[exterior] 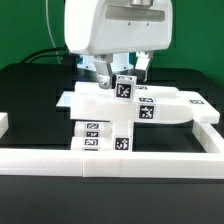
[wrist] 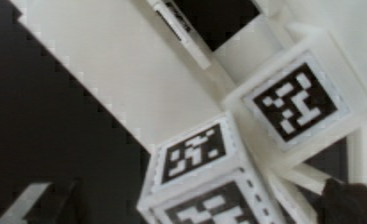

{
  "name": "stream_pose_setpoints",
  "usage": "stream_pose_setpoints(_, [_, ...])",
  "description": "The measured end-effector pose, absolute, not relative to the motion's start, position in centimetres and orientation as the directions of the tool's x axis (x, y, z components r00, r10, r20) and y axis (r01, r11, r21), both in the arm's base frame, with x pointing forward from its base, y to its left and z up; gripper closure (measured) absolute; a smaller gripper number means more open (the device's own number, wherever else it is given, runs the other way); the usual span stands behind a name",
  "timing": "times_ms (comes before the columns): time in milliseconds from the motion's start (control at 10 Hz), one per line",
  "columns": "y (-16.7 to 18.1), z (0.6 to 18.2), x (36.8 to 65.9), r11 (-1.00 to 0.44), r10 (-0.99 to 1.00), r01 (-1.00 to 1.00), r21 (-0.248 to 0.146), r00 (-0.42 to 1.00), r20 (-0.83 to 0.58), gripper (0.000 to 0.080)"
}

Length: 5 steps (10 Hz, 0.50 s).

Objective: Assemble chair

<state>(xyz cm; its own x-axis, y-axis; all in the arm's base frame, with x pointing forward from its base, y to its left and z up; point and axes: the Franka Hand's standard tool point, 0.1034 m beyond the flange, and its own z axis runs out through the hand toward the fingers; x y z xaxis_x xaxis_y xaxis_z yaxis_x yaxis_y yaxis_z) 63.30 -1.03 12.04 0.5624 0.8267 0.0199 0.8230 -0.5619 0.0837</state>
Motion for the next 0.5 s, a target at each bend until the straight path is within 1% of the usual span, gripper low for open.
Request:
stream_pose_setpoints(100, [-1.43,12.04,63.27,-0.484,0.874,0.870,0.091,0.486,-0.003,0.0151])
stream_pose_setpoints(200, [-1.60,12.03,63.25,-0.437,0.897,0.894,0.095,0.441,-0.019,0.0151])
stream_pose_setpoints(300, [-1.66,12.00,63.23,-0.432,0.900,0.897,0.096,0.436,-0.025,0.0151])
stream_pose_setpoints(400, [-1.67,11.97,63.22,-0.448,0.891,0.889,0.096,0.452,-0.024,0.0251])
stream_pose_setpoints(500, [-1.70,11.97,63.22,-0.448,0.892,0.889,0.096,0.452,-0.025,0.0434])
